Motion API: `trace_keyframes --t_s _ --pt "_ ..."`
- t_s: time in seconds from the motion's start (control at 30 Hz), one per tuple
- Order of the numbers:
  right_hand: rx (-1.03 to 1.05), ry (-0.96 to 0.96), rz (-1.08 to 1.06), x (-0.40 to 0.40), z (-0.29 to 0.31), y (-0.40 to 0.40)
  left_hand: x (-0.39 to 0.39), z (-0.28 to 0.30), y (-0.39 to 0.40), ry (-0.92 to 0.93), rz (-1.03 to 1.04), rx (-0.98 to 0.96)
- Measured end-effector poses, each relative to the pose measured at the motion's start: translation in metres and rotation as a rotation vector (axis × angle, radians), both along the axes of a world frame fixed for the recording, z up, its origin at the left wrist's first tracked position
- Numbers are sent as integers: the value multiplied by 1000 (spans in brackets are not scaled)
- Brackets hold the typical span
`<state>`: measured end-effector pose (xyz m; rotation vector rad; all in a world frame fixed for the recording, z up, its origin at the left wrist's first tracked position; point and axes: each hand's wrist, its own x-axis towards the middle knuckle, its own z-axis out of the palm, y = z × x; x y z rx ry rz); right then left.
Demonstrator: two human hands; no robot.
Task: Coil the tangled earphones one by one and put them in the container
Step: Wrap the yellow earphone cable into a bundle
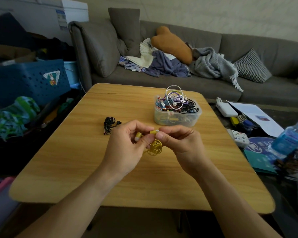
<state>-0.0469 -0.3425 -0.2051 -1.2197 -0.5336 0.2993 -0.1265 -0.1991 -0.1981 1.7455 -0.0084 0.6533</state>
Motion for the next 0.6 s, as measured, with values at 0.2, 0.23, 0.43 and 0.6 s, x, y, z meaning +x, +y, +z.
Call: trace_keyframes --t_s 0.2,0.23,0.43,0.6 --pt "61 81 -13 -5 -3 7 3 -3 0 -50 60 69" --pt "62 98 -11 -6 -3 7 3 -4 0 -58 73 80" --pt "93 174 93 -8 -3 8 1 -3 3 -100 120 165" --pt "32 191 164 -8 3 1 1 -4 6 -85 117 214"
